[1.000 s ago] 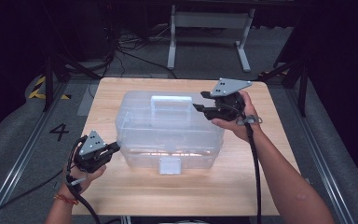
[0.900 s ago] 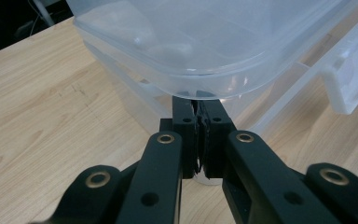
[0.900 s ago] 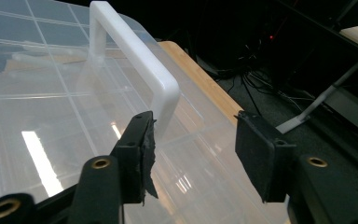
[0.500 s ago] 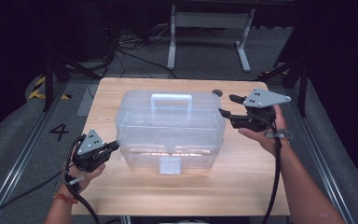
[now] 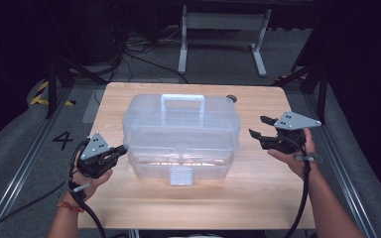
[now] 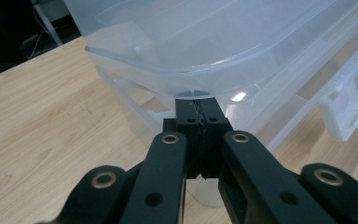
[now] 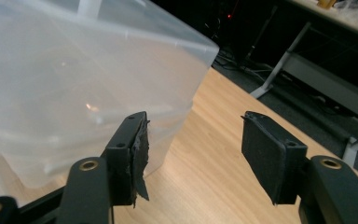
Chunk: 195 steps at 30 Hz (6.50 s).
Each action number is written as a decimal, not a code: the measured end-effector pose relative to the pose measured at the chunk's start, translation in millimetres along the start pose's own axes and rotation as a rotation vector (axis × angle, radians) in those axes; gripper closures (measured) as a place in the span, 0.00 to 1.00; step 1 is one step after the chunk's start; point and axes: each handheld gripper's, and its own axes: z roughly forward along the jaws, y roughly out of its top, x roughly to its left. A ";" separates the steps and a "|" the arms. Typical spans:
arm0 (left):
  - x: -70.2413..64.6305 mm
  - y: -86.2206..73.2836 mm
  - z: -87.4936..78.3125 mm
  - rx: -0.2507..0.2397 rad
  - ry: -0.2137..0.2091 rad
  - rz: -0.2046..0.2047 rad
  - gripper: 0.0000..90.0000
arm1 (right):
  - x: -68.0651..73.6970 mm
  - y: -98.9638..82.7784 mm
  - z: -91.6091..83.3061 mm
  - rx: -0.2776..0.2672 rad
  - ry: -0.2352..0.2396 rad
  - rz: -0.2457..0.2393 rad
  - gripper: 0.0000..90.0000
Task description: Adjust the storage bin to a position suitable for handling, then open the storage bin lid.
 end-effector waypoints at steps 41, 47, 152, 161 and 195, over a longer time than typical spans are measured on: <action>-0.8 -3.5 -14.4 -0.024 0.023 0.009 0.83 | 30.3 -10.2 32.6 -0.159 0.069 -0.021 0.55; 2.2 -22.9 -21.3 -0.001 0.048 -0.019 0.71 | 31.1 -3.2 33.0 -0.189 0.038 -0.007 0.58; 14.0 -107.7 40.0 0.248 0.008 -0.130 0.17 | -34.0 84.5 99.3 -0.238 -0.269 0.149 0.94; 14.1 -107.7 40.0 0.248 0.009 -0.129 0.17 | -44.1 86.8 108.4 -0.229 -0.249 0.177 0.94; -0.5 -119.4 19.1 0.253 0.039 -0.153 0.18 | -74.1 91.1 150.1 -0.137 -0.237 0.207 0.92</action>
